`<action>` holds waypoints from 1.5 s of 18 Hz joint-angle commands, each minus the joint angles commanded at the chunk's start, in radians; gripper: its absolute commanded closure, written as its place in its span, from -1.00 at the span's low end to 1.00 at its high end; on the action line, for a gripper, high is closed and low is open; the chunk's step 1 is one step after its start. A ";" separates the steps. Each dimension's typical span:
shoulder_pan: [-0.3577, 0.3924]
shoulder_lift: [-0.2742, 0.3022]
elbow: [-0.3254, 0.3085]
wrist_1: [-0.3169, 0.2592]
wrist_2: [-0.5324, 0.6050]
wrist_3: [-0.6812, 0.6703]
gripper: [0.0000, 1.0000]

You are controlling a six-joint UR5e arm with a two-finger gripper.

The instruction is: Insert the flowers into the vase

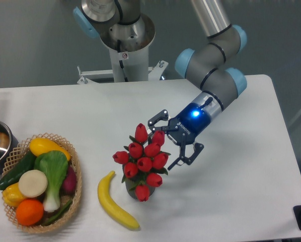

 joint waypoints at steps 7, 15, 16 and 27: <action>0.017 0.049 0.000 0.003 0.121 0.003 -1.00; 0.092 0.167 0.029 0.000 0.421 0.017 -1.00; 0.095 0.173 0.031 0.003 0.480 0.017 -1.00; 0.184 0.319 0.115 -0.017 0.966 0.018 -1.00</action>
